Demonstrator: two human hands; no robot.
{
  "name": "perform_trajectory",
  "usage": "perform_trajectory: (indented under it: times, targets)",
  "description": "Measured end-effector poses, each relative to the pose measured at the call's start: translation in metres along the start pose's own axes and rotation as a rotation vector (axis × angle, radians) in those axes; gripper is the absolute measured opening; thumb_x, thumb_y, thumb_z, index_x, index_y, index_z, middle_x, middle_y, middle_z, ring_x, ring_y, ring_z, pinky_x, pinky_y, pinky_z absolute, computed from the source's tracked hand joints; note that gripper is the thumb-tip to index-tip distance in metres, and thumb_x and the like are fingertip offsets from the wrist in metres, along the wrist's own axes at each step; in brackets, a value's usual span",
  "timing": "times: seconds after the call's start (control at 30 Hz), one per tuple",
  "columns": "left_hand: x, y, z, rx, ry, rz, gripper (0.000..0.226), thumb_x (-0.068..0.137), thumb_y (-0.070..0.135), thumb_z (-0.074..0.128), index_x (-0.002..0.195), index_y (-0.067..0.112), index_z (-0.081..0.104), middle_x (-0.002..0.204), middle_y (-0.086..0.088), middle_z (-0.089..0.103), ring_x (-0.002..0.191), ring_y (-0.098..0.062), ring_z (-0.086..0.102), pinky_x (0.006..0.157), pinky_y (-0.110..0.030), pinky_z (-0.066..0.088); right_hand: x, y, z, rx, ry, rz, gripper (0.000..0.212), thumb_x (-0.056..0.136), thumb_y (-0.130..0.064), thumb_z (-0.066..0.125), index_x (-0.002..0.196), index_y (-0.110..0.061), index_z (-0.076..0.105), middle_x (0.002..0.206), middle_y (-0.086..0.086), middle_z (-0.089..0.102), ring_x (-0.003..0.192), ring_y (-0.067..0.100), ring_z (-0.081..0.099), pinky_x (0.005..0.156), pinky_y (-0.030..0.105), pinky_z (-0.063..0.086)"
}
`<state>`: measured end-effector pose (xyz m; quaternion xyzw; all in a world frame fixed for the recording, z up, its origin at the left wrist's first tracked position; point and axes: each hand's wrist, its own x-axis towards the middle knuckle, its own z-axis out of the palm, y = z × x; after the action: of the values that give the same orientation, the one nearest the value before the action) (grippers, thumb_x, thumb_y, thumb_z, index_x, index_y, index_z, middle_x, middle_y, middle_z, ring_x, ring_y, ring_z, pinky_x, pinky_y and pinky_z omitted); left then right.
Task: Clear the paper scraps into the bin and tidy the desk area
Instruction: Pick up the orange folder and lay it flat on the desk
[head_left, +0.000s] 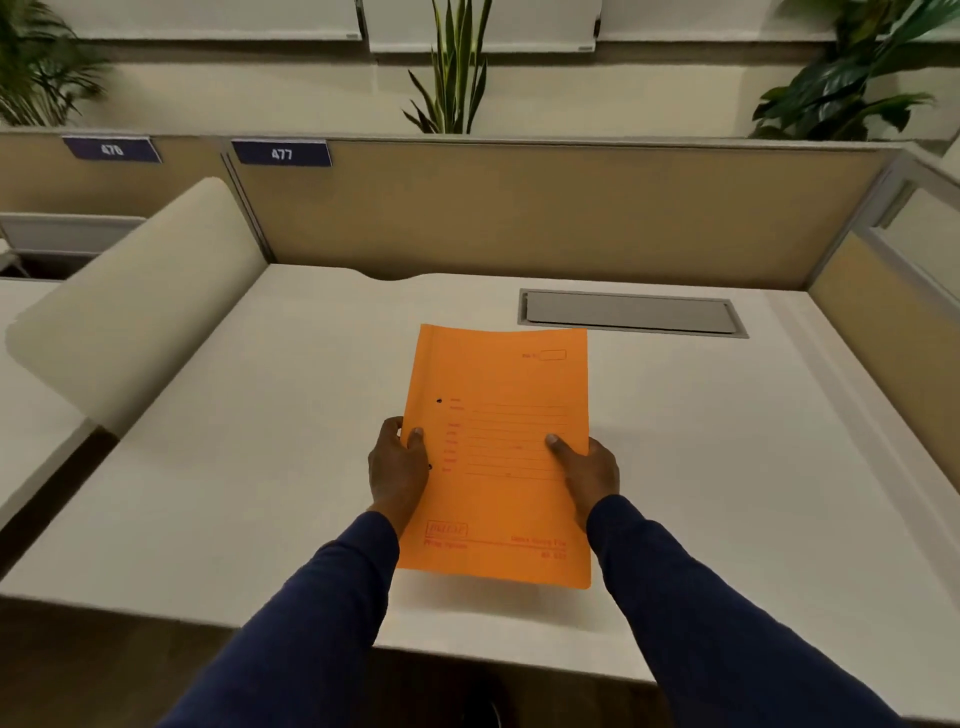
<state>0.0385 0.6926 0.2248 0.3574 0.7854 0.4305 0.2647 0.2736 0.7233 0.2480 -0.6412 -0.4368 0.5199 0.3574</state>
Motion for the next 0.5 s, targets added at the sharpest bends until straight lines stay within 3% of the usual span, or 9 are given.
perform_trajectory:
  times: [0.13,0.3,0.5]
  targets:
    - [0.04,0.004,0.004,0.01,-0.021,-0.001,0.031,0.105,0.037,0.045,0.133,0.024,0.051,0.09,0.012,0.058,0.074,-0.004,0.061,0.057,-0.023,0.041,0.028,-0.013,0.022,0.008,0.037,0.022,0.024,0.092,-0.047,0.065,0.101,-0.025,0.068,0.101,0.001,0.074,0.092,0.026,0.07,0.089,0.051,0.057]
    - [0.086,0.006,0.016,0.049,-0.023,-0.028,0.032,0.105,0.037,0.045,0.134,0.022,0.051,0.087,0.016,0.055,0.073,-0.007,0.061,0.057,-0.024,0.041,0.07,-0.023,0.043,-0.018,0.069,0.063,0.03,0.094,-0.046,0.063,0.106,-0.018,0.067,0.102,0.004,0.073,0.093,0.027,0.068,0.09,0.051,0.057]
    - [0.116,-0.008,0.029,0.079,-0.033,-0.061,0.034,0.105,0.036,0.045,0.134,0.02,0.049,0.113,-0.003,0.065,0.091,-0.024,0.065,0.078,-0.04,0.05,0.109,-0.016,0.068,-0.067,0.066,0.073,0.029,0.095,-0.047,0.061,0.107,-0.02,0.062,0.104,0.002,0.07,0.091,0.021,0.065,0.079,0.037,0.052]
